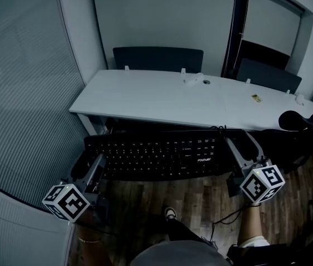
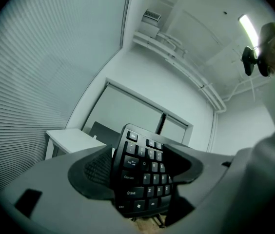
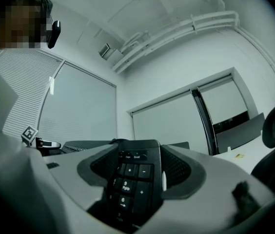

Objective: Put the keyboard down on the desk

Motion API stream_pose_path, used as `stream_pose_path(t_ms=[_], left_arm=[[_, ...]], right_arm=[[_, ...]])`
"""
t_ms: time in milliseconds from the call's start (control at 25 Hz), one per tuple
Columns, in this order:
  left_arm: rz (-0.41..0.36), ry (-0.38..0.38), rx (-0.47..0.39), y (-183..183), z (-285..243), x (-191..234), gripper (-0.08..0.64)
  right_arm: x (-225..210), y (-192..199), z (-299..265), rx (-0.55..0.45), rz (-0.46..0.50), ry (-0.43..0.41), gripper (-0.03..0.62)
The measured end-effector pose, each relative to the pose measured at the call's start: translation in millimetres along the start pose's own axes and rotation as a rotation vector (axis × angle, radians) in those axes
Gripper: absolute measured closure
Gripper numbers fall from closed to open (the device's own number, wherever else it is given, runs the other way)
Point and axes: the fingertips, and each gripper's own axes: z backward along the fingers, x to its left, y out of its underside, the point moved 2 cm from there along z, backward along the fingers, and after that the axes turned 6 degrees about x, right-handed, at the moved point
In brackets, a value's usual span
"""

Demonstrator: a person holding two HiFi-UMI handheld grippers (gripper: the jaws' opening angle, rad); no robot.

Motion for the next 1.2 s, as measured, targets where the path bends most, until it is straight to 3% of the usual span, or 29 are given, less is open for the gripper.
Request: stream_pose_path(t_ms=[640, 960, 1120, 1200], left_arm=[[-0.017, -0.078, -0.044, 0.4, 26.9, -14.4, 0.227], [-0.069, -0.086, -0.107, 2.1, 38.7, -23.6, 0.227], [-0.056, -0.115, -0.109, 6.7, 45.3, -25.7, 0.227], [-0.047, -0.092, -0.097, 7.1, 35.5, -18.8, 0.227]], right_arm=[[3.1, -4.7, -3.7, -0.019, -0.002, -0.081, 0.337], [2.5, -3.4, -1.6, -0.098, 0.005, -0.124, 0.337], [2.7, -3.1, -6.8, -0.083, 0.006, -0.154, 0.337], [1.9, -2.9, -8.1, -0.080, 0.013, -0.129, 0.338]])
